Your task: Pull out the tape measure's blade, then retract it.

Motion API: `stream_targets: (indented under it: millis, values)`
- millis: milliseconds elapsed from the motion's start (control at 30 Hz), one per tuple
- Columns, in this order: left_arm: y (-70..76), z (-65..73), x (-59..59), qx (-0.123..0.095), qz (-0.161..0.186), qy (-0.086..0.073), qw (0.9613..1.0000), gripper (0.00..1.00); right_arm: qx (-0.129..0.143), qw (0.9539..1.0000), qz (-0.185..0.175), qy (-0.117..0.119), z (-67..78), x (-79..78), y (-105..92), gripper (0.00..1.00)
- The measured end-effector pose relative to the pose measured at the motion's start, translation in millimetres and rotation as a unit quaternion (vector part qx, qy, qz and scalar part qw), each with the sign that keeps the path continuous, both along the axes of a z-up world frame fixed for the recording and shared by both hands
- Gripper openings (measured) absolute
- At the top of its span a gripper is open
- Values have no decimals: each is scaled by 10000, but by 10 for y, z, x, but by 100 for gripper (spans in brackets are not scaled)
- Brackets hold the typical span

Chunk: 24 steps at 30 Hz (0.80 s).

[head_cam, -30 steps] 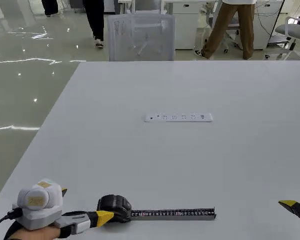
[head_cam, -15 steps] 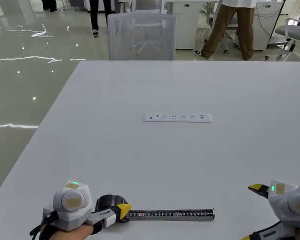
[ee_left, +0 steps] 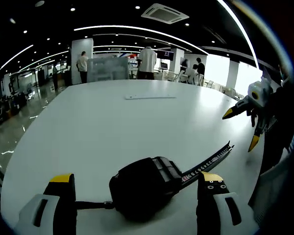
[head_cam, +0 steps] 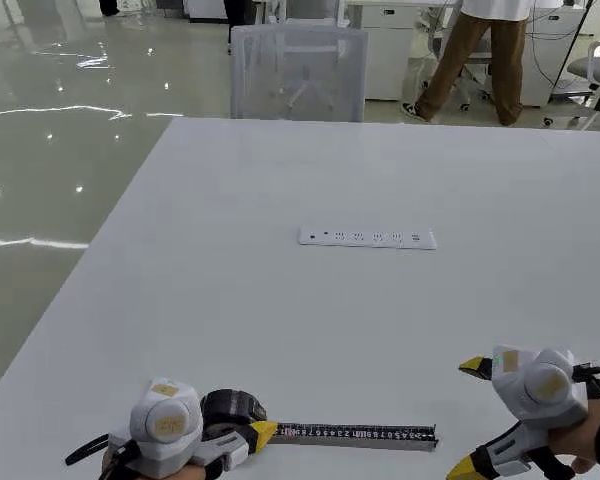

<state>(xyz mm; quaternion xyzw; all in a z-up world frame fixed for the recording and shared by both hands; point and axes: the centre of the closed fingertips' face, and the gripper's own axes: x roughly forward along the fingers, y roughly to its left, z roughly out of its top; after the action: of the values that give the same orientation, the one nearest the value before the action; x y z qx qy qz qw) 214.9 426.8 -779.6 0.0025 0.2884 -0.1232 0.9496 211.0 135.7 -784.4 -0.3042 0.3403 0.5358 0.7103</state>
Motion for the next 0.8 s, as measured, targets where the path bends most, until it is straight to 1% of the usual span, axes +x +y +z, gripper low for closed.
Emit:
stream_targets:
  millis: [100, 167, 233, 333, 400, 500, 633, 700, 733, 800]
  values:
    - [-19, -13, -11, 22, -51, 12, 10000, 100, -71, 9998, 199, 58, -43, 27, 68, 83]
    - [-18, 0, -6, 54, -71, -38, 10000, 100, -132, 9995, 279, 105, -88, 56, 90, 79]
    - [-11, 2, -3, 31, -50, -41, 10000, 100, -168, 9991, 338, 183, -119, 67, 116, 76]
    - [4, -9, -6, -28, -4, 3, 10000, 100, -230, 9983, 470, 248, -145, 66, 141, 70]
    - [6, -6, 5, -77, 16, -14, 10000, 100, -245, 9979, 514, 311, -161, 65, 159, 63]
    - [-6, -19, 4, -69, -1, -1, 10000, 100, -290, 9967, 619, 432, -187, 21, 176, 55]
    - [-32, -14, -2, -103, -40, 3, 9999, 100, -445, 9941, 729, 668, -295, -57, 125, 41]
    - [-45, -15, 1, -125, -60, -5, 9999, 100, -589, 9924, 817, 712, -340, -98, 94, 36]
    - [-48, -18, 1, -122, -63, -1, 9999, 100, -620, 9920, 837, 718, -349, -113, 92, 34]
    - [-49, -22, 2, -106, -71, -1, 9999, 100, -676, 9912, 981, 568, -339, -117, 91, 24]
